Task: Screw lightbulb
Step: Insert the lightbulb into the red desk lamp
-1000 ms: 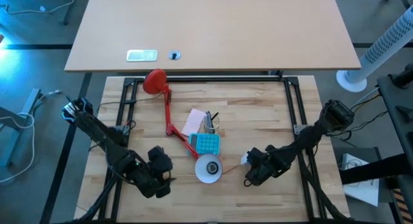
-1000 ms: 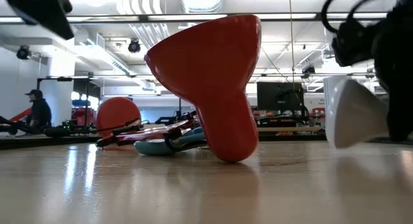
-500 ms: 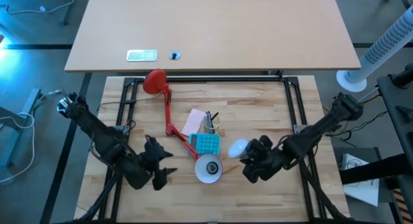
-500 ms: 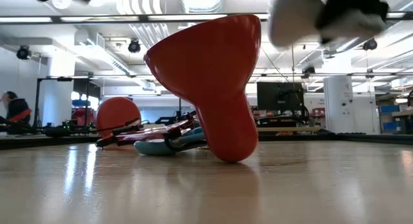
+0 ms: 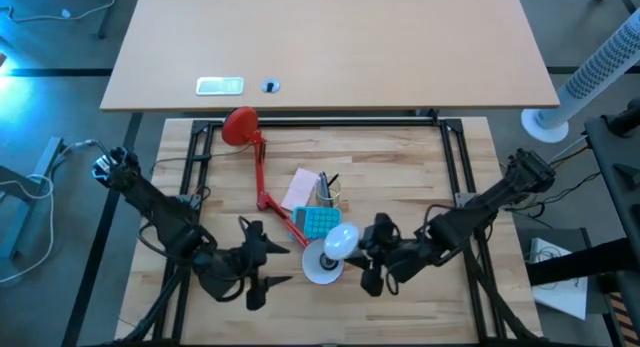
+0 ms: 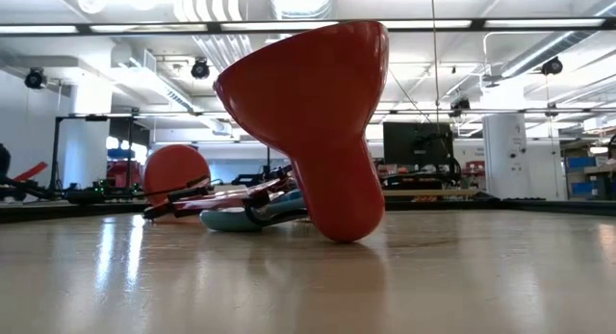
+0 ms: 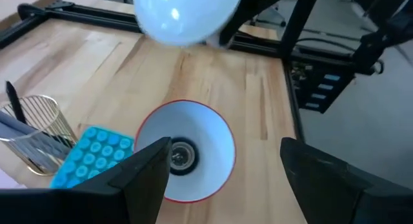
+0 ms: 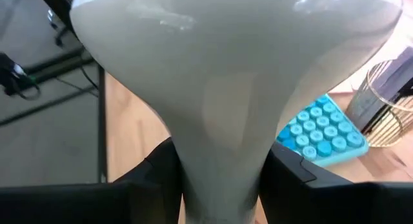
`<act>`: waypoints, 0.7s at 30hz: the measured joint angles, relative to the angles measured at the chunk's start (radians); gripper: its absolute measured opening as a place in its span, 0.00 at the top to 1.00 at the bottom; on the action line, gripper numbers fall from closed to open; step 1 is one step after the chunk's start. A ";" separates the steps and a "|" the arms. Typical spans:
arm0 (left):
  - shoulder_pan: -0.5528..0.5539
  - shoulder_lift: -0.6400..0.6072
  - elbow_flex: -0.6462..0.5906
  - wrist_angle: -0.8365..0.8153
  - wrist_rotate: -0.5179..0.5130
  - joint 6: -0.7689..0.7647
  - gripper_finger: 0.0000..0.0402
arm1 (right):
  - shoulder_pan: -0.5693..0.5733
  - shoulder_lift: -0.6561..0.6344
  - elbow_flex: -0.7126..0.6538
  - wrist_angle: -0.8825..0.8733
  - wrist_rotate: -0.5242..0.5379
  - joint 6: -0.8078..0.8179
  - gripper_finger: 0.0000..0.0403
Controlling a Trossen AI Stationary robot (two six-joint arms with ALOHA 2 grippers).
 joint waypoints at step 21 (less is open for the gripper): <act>-0.178 0.050 -0.095 -0.176 -0.218 -0.307 0.37 | -0.141 0.304 -0.012 0.587 -0.163 -0.458 0.64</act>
